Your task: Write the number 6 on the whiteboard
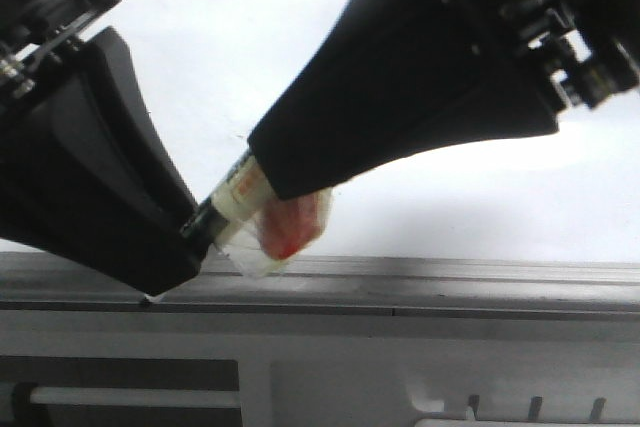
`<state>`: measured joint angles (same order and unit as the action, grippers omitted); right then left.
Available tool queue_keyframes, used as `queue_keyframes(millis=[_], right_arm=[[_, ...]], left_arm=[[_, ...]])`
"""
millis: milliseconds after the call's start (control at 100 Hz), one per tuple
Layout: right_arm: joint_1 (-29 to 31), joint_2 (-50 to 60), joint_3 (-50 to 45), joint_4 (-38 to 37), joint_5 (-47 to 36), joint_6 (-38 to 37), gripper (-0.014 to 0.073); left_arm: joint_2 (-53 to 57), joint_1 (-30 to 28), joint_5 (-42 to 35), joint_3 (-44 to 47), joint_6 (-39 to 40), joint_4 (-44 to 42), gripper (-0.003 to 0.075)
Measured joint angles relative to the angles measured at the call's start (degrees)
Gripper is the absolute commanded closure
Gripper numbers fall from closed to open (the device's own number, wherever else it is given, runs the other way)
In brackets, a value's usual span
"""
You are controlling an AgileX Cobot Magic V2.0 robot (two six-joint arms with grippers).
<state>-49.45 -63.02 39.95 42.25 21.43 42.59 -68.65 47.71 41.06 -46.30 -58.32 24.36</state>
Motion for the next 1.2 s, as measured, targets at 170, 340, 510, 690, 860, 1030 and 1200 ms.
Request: queue_keyframes(millis=[170, 340, 510, 690, 860, 1030, 1200], right_arm=[[0.0, 0.0, 0.0, 0.0, 0.0, 0.0, 0.0665], [0.0, 0.0, 0.0, 0.0, -0.1, 0.0, 0.0665], [-0.1, 0.0, 0.02, 0.44, -0.42, 0.0, 0.0665], [-0.19, 0.0, 0.12, -0.53, -0.31, 0.0, 0.0665], [-0.19, 1.3, 0.12, -3.22, -1.31, 0.0, 0.0655], [-0.19, 6.23, 0.12, -7.75, -1.96, 0.0, 0.0645], [-0.19, 13.51, -2.81, -10.51, -5.41, 0.0, 0.0645]], left_arm=[[0.0, 0.0, 0.0, 0.0, 0.0, 0.11, 0.0739], [0.0, 0.0, 0.0, 0.0, 0.0, 0.23, 0.0684], [0.0, 0.0, -1.77, 0.0, 0.0, 2.47, 0.0259], [1.31, 0.0, -3.12, 0.0, 0.0, 4.52, 0.0085], [6.8, -0.11, -3.98, 0.0, 3.71, 5.15, 0.0154], [17.6, -2.29, -6.52, 0.79, 9.92, 5.68, 0.0243], [31.38, -8.24, -12.34, 6.73, 16.11, 5.79, 0.0377]])
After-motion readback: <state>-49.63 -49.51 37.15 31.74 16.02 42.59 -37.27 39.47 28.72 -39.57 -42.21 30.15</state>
